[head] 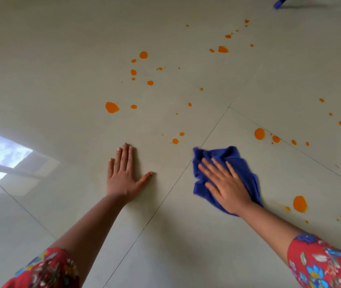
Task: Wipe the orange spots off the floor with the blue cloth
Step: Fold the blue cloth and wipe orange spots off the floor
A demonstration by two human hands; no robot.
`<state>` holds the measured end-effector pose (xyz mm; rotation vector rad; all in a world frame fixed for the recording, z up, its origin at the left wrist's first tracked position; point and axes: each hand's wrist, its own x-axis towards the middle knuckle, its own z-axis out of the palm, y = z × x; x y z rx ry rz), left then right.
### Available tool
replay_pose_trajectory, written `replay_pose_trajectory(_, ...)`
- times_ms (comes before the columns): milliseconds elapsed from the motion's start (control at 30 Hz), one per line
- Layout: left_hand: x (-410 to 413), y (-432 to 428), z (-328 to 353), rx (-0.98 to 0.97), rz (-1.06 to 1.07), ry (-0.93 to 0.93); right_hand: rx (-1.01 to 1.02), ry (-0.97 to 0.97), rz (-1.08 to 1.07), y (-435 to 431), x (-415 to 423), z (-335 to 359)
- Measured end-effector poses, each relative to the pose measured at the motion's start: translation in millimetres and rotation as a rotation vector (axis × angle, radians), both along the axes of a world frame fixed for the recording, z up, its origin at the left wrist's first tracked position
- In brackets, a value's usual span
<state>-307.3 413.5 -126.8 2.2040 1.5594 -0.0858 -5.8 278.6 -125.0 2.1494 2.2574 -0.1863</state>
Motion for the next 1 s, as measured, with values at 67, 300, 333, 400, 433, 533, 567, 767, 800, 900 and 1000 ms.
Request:
replay_pose_trajectory(67,1,-1,-1,0.018,0.006,0.004,0.028,0.0,-0.159,21,-6,2)
replay_pose_trajectory(300,2,-1,1,0.03,0.005,0.011,-0.047,0.034,0.497,-52,-23,-3)
replay_pose_trajectory(333,2,-2,0,0.036,0.007,0.013,-0.021,0.027,0.421,-52,-6,-4)
replay_pose_trajectory(400,2,-2,1,0.037,0.003,0.012,0.024,0.022,0.067,-23,19,-4)
replay_pose_trajectory(433,1,-1,1,0.03,0.003,0.009,0.037,0.024,-0.087,-4,21,-1)
replay_pose_trajectory(533,1,0,2,0.026,-0.01,0.014,0.043,0.054,-0.051,18,-17,-4)
replay_pose_trajectory(567,1,0,2,0.023,-0.012,0.018,0.037,0.039,0.126,6,-30,-8)
replay_pose_trajectory(767,0,2,3,0.013,-0.017,0.04,0.014,0.05,0.162,-3,22,-6)
replay_pose_trajectory(800,1,1,3,0.017,-0.018,0.045,0.029,0.038,-0.007,16,32,-4)
replay_pose_trajectory(900,2,-1,3,0.03,-0.019,0.044,0.072,0.053,-0.281,89,12,1)
replay_pose_trajectory(1000,1,-1,2,0.05,-0.009,0.026,0.064,0.092,-0.141,123,-46,0)
